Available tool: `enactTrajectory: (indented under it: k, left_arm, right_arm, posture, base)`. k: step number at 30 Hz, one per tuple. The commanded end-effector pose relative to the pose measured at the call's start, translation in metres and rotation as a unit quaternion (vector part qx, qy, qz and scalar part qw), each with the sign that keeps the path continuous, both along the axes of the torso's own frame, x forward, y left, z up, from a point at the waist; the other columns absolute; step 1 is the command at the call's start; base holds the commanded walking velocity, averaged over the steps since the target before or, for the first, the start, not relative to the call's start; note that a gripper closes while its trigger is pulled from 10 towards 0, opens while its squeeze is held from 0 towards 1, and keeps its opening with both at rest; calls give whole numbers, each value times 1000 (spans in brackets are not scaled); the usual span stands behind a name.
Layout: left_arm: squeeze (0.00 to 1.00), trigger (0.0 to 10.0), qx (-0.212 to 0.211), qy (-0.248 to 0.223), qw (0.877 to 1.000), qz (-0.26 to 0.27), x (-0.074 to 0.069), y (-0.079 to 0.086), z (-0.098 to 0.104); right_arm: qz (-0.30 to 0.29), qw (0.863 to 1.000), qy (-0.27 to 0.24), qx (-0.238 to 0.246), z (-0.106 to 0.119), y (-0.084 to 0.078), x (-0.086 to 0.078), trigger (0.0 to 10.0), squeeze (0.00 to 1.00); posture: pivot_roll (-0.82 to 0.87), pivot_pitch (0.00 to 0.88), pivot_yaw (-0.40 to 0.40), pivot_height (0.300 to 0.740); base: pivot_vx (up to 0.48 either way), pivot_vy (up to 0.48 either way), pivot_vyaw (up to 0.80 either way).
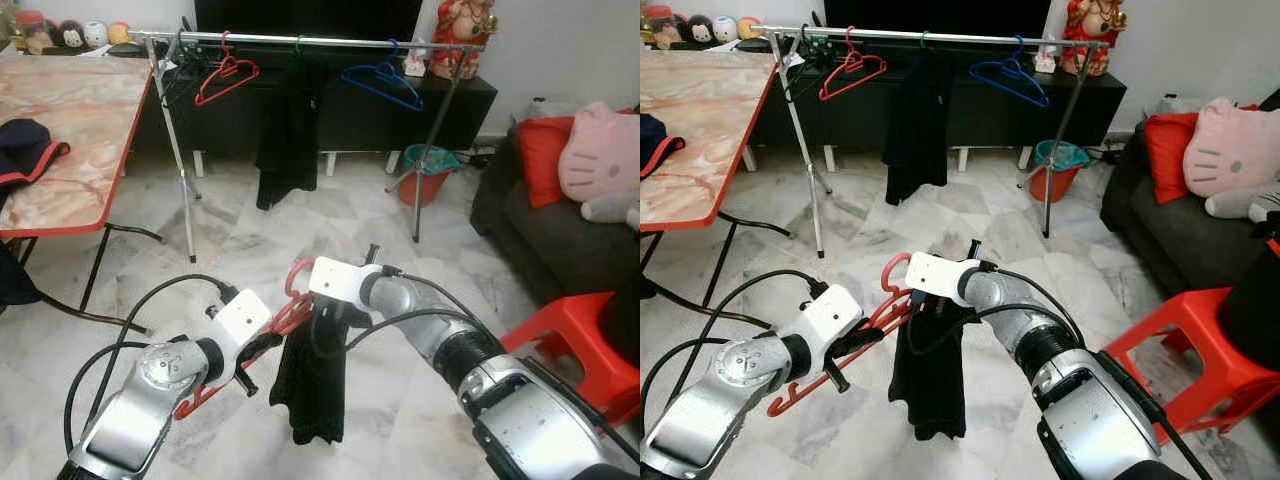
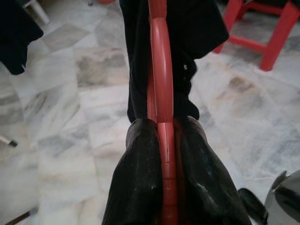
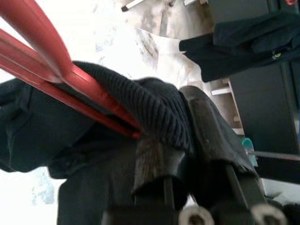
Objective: Hang hanger
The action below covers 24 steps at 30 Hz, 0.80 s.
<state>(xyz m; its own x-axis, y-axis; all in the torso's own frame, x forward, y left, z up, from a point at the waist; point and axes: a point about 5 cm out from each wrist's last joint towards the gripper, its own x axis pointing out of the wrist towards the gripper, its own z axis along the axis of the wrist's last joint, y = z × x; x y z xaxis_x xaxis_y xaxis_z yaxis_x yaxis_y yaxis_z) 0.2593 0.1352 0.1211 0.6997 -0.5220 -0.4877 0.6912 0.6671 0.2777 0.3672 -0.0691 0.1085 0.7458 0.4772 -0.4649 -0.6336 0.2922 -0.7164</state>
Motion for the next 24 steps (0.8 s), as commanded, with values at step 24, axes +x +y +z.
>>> enactTrajectory:
  k: [24]
  left_arm:
    - [0, 10000, -39, 5, 998, 48, 17, -32, -11]
  right_arm:
    - [77, 993, -7, 90, 29, 37, -11, 10000, 0]
  posture:
    - [118, 2, -150, 740]
  base:
    - [0, 0, 0]
